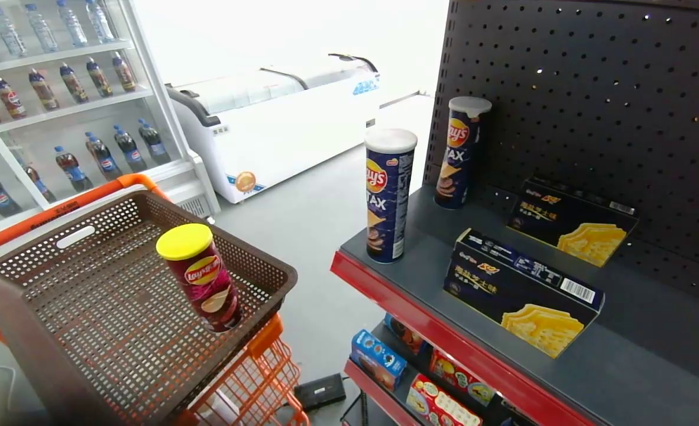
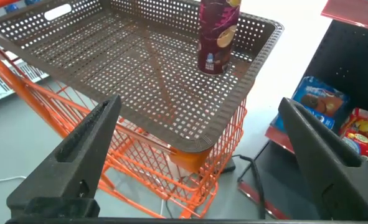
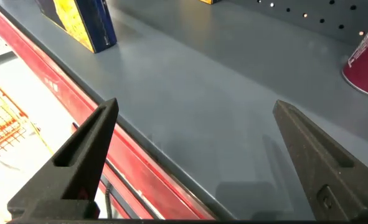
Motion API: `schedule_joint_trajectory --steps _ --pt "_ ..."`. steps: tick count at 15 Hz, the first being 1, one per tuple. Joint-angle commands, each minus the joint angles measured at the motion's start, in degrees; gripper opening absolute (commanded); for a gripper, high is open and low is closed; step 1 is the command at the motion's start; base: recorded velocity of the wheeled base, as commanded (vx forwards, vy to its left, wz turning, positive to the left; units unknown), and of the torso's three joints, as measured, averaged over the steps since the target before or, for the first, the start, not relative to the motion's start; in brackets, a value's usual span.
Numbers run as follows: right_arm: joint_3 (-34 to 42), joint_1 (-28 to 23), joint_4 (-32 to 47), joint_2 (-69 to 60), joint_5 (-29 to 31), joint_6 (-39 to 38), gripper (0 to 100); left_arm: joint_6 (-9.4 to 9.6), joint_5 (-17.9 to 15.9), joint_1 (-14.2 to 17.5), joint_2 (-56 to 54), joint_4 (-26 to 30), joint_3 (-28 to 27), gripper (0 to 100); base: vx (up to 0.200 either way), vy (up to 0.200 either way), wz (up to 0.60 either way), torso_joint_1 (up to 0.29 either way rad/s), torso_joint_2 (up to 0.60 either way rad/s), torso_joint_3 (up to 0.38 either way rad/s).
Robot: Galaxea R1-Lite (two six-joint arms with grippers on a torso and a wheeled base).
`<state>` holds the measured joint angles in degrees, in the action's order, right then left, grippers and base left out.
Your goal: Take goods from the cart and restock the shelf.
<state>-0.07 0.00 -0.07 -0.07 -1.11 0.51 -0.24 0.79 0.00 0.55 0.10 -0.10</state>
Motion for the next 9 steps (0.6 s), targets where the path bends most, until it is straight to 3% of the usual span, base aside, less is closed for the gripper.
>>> schedule_joint_trajectory --steps 1,9 --pt "0.07 0.0 -0.01 0.07 -0.03 0.02 100 -0.11 0.0 0.0 0.07 -0.01 0.01 100 0.0 0.0 0.0 0.0 0.0 0.0" --pt "0.07 0.0 -0.01 0.07 -0.03 0.02 100 -0.28 0.26 0.09 0.07 -0.01 0.01 100 0.0 0.0 0.0 0.0 0.0 0.0"
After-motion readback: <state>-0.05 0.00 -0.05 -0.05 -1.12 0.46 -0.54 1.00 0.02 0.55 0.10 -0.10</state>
